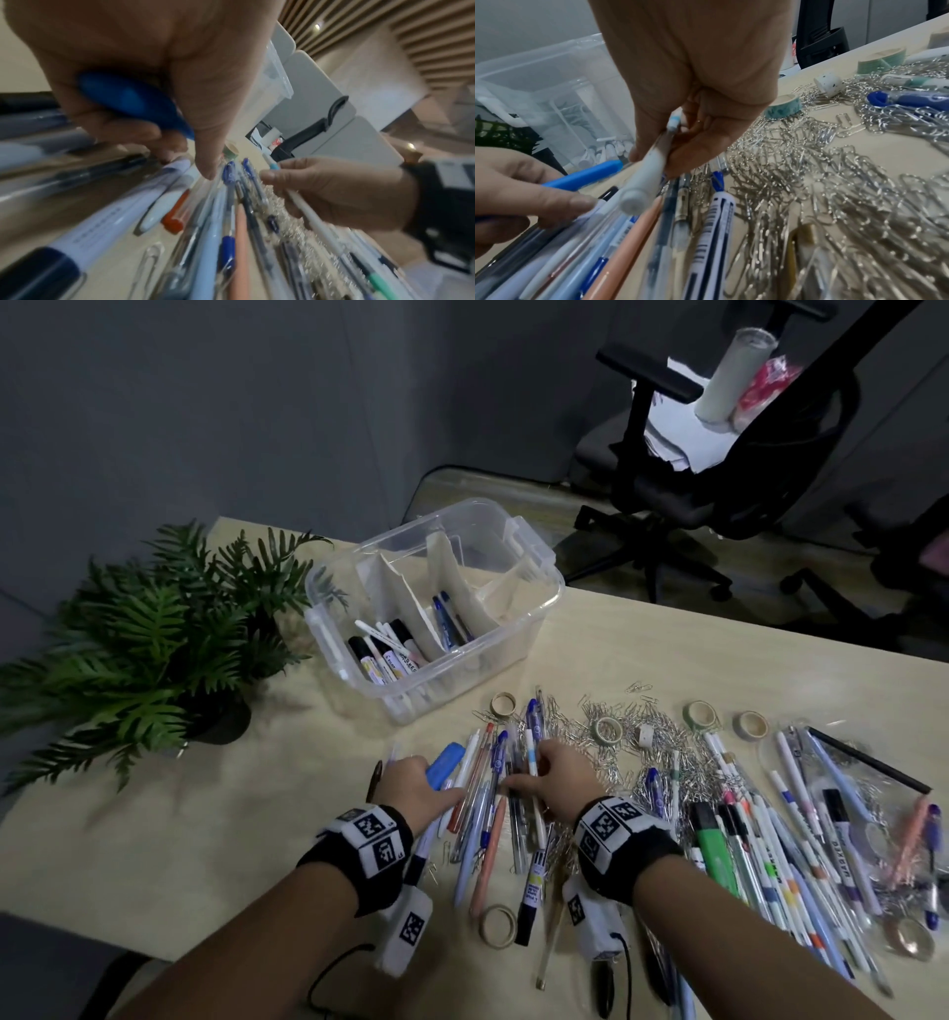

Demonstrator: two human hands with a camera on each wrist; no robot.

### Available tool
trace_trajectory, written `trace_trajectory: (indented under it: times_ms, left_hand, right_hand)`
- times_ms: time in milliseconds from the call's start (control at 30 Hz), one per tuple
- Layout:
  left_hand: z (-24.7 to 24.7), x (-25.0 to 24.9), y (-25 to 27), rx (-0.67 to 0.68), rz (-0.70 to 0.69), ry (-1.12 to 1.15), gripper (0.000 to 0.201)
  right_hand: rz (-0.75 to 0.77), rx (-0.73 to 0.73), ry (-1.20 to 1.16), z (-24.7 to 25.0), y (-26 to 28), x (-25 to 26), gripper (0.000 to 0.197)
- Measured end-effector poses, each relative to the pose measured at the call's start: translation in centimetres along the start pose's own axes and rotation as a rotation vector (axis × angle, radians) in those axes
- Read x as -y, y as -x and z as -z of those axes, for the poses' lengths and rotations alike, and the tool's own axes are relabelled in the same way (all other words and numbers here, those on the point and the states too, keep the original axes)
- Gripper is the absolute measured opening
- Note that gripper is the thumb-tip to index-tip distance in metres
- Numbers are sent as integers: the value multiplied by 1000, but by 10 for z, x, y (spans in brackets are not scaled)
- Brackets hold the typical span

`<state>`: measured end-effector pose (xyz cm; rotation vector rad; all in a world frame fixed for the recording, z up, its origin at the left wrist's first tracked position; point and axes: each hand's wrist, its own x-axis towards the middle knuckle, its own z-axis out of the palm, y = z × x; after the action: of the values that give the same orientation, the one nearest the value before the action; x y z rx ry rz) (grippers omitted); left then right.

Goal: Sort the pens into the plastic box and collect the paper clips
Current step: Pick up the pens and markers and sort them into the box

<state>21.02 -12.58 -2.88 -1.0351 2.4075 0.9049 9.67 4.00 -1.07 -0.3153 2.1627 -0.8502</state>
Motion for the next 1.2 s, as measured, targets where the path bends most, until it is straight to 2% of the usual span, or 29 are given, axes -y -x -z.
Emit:
trace_trajectory:
  times_ms: [133,333,433,600,800,1000,1200]
  left_hand:
    - [-5,-9,-3,6,-15,-160,49]
    - [-4,-18,-15,30,4,-96,35]
    - [-4,-21,-16,29,7,-50,33]
    - [-1,-28,-18,-36,-29,36,29]
    - [-8,-38,-23,-57,-34,-1,33]
    - [-11,-42,-31,-57,24,-80,24]
    - [-4,-47,-29,-12,52,-29,22]
  right_hand:
    - [-6,16,-18,4,2,-3,25]
    - [-4,-9,-40,13,2,-12,28]
    - [-2,-5,-99,16,1,-15,23]
    - [32,-31,-74,19,-6,-19,18]
    - [33,-60,6,19,-10,-23,19]
    - [64,-42,-39,17,-10,-29,19]
    - [94,-46,-21,25,-9,-29,21]
